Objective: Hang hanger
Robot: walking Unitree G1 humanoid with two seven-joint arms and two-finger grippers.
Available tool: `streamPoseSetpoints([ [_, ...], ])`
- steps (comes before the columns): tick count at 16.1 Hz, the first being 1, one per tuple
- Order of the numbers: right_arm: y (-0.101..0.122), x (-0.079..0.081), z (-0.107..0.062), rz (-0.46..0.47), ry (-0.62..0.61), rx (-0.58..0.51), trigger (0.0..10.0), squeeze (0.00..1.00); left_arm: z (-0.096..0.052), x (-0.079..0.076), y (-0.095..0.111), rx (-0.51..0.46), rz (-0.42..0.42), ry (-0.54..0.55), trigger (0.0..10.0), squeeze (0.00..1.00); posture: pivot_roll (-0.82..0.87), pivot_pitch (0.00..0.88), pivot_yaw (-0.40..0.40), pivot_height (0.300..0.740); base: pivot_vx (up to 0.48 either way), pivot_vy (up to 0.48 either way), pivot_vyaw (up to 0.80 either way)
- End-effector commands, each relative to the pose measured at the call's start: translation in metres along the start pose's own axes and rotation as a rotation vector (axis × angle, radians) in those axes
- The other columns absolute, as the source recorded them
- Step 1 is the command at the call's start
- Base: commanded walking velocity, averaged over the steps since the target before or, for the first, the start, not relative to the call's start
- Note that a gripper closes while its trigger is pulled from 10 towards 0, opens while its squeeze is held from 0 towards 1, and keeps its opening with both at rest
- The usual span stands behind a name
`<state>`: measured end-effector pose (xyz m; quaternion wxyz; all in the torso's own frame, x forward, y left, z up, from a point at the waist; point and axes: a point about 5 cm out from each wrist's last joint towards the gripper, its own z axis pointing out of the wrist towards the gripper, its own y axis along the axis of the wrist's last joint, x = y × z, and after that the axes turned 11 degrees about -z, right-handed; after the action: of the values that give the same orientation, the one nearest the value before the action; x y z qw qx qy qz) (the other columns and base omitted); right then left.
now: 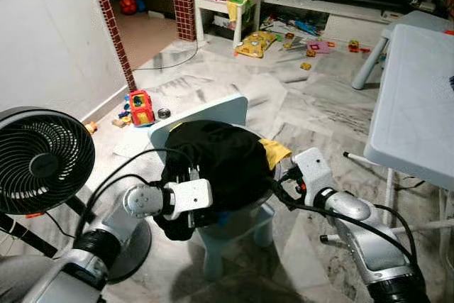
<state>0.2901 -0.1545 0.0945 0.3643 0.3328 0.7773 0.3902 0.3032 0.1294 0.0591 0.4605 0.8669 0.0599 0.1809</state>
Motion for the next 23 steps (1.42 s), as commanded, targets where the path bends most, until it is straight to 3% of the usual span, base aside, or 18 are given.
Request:
streamPoseSetpoints([
  [1, 0.006, -0.003, 0.000, -0.018, -0.003, -0.010, 10.0, 0.00, -0.003, 0.003, -0.004, 0.024, -0.004, 0.004, 10.0, 0.00, -0.23, 0.048, 0.019, 0.740, 0.000, 0.000, 0.00],
  [7, 0.009, -0.014, -0.009, -0.028, -0.043, -0.012, 10.0, 0.00, 0.001, 0.014, -0.007, 0.089, -0.064, 0.045, 10.0, 0.00, -0.28, 0.050, 0.034, 0.740, 0.000, 0.000, 0.00],
  [8, 0.010, -0.015, -0.011, -0.028, -0.051, -0.015, 10.0, 0.00, 0.001, 0.016, -0.008, 0.095, -0.078, 0.064, 9.2, 0.00, -0.28, 0.051, 0.035, 0.740, 0.000, 0.000, 0.00],
  [10, 0.011, -0.018, -0.015, -0.029, -0.069, -0.019, 10.0, 0.00, 0.004, 0.022, -0.005, 0.099, -0.116, 0.101, 0.0, 0.00, -0.30, 0.060, 0.039, 0.740, 0.000, 0.000, 0.00],
  [23, 0.006, -0.012, -0.029, -0.038, -0.084, 0.011, 10.0, 0.00, 0.020, 0.015, 0.002, 0.092, -0.122, 0.088, 0.0, 0.00, -0.34, 0.112, 0.067, 0.740, 0.000, 0.000, 0.00],
])
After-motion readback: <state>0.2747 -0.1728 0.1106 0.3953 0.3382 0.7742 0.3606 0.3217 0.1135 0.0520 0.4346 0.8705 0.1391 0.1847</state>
